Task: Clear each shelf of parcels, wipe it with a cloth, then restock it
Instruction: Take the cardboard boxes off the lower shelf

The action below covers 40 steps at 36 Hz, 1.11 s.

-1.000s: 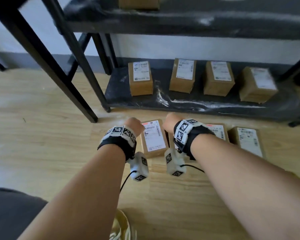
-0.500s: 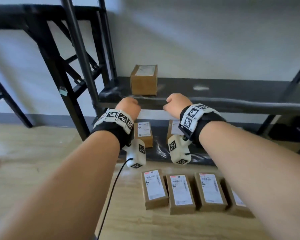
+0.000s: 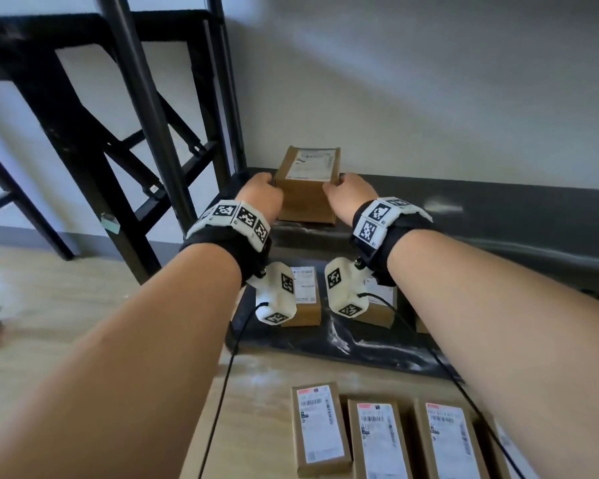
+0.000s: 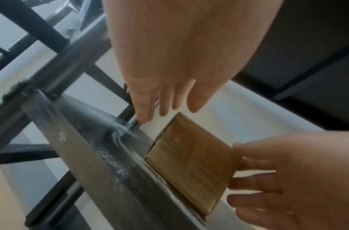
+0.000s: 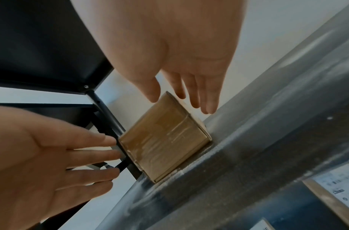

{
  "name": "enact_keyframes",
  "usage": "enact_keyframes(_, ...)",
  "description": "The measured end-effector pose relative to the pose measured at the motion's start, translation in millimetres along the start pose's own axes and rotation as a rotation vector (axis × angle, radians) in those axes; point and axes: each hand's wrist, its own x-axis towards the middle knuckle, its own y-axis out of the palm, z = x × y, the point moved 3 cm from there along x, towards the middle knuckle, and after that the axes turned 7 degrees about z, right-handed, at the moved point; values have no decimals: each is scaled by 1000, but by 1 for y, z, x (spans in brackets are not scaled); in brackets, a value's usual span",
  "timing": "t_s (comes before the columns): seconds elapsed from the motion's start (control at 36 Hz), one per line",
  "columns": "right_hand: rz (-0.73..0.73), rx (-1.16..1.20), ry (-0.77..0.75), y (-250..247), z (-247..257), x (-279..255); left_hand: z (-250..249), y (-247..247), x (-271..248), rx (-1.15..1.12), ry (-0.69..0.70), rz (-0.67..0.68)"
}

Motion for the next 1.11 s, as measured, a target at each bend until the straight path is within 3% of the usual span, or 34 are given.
enact_keyframes(0.14, 33, 33, 24, 2, -3, 26, -6, 5, 14, -7, -58, 27)
enact_keyframes(0.28, 16, 92, 53, 3, -6, 40, -2, 12, 23, -199, -97, 39)
enact_keyframes(0.44, -31, 160, 30, 2, -8, 31, 3, 7, 6, -494, -112, -101)
enact_keyframes(0.72, -48, 238, -135, 15, 19, -58, 31, -28, -83, -658, -214, -223)
enact_keyframes(0.92, 44, 257, -172, 56, 16, -122, 69, -38, -156, -728, -252, -204)
enact_keyframes(1.0, 67, 214, -195, 78, 2, -145, 92, -26, -180, -723, -221, -176)
enact_keyframes(1.11, 122, 188, -214, 108, -19, -167, 127, -1, -205, -707, -303, -107)
